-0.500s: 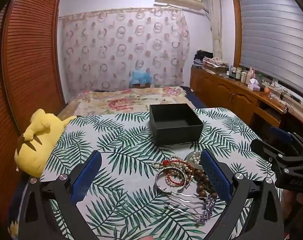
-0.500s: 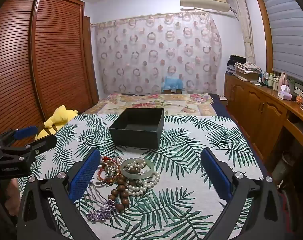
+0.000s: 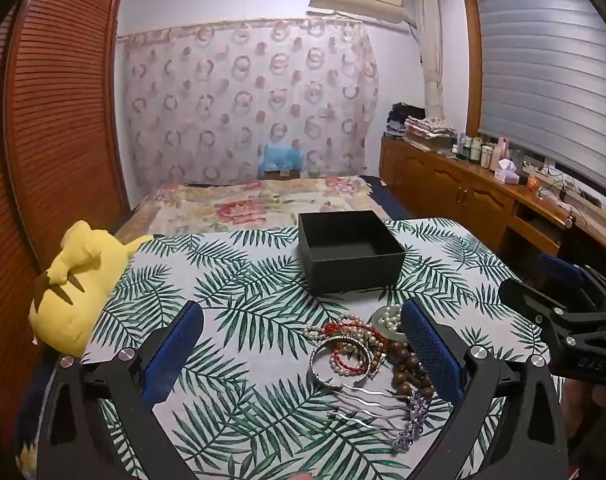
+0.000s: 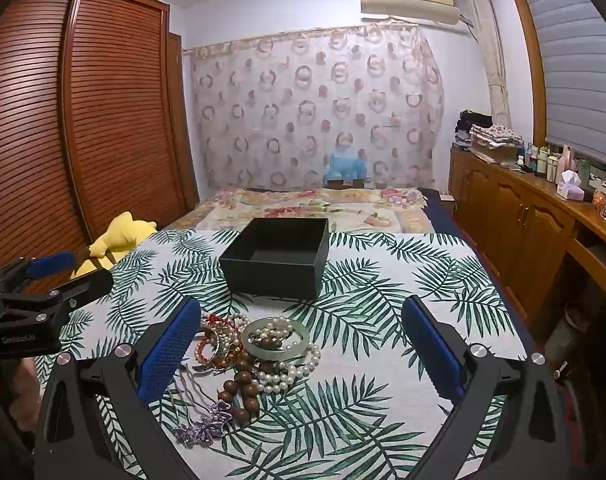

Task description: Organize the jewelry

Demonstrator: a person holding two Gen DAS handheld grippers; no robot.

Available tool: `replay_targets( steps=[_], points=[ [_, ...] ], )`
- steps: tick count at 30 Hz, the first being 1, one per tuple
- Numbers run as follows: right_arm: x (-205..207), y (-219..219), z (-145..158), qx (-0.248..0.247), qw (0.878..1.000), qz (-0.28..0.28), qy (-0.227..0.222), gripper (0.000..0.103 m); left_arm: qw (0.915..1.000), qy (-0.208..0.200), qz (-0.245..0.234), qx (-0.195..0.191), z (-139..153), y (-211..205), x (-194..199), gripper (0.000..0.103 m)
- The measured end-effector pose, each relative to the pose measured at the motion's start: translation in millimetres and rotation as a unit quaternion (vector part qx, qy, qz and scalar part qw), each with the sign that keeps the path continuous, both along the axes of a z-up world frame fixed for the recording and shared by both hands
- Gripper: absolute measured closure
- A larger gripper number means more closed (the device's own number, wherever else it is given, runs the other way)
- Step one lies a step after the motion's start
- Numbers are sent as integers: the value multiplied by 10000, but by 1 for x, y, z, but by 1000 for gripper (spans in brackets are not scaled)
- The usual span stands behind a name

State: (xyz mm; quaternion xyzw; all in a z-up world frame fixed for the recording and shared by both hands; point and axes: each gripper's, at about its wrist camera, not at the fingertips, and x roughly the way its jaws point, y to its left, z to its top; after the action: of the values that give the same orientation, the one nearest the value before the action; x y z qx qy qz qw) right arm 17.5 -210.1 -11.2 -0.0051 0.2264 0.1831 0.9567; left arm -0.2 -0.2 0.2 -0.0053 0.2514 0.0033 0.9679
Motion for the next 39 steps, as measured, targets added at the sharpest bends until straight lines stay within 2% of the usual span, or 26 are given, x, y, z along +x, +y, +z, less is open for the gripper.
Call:
replay_targets(
  steps=[10,13,39],
  points=[
    [0,0,0,3,10000,5,-7,2,10000,-15,-6,-13,0,0,0,7],
    [0,0,0,2,10000,3,-7,2,10000,-6,-25,-29,12,-1,2,7],
    [0,1,0,10,10000,10,-3,2,10000,-18,-40,-45,14,-3,1,7]
  ],
)
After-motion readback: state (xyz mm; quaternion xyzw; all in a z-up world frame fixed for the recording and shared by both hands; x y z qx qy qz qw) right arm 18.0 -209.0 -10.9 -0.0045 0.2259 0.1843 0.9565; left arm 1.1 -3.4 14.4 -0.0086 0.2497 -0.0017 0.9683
